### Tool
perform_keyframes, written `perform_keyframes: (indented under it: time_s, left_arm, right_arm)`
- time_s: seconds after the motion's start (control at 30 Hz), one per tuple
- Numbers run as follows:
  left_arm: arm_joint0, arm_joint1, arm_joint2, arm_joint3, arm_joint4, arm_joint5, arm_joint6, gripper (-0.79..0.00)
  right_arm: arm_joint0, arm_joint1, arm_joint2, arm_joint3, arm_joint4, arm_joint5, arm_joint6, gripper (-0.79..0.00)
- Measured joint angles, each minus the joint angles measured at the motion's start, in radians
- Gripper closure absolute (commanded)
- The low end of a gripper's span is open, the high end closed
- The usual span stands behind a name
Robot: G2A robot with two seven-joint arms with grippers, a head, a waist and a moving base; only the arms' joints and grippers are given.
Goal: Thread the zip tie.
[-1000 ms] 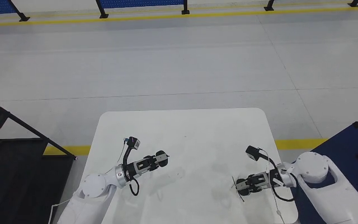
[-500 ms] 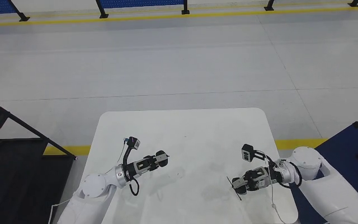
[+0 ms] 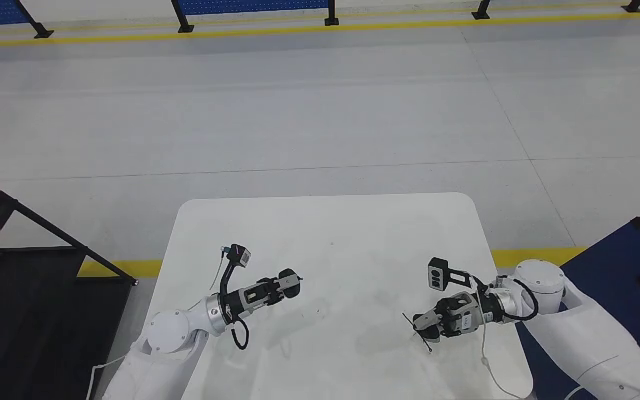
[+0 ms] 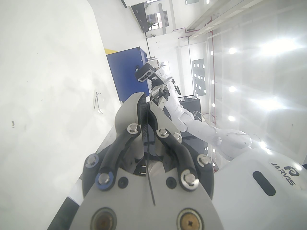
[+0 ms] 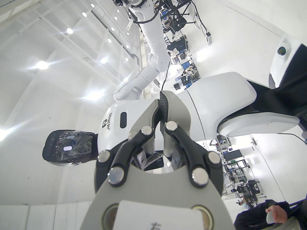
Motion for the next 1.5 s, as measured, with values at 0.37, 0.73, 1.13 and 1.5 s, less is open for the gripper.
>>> perform_keyframes:
  time_s: [0.37,0.73,1.13,1.5]
  left_arm:
    - [0.014,-0.002,0.023,-0.025,0.036,0.008,0.031,0.000]
    - [0.042,-0.021,0.147,-0.095,0.267,0.001,0.238,0.000]
    - [0.027,-0.048,0.236,-0.119,0.424,0.034,0.492,0.000]
    - [0.028,-0.051,0.243,-0.119,0.445,0.044,0.537,0.000]
  right_arm:
    - [-0.011,-0.008,-0.002,-0.010,0.058,0.026,-0.039,0.000]
    - [0.017,-0.050,-0.052,0.008,0.309,0.183,-0.133,0.000]
    - [0.028,-0.099,-0.128,0.032,0.446,0.268,-0.254,0.000]
    - [0.030,-0.106,-0.131,0.042,0.461,0.267,-0.278,0.000]
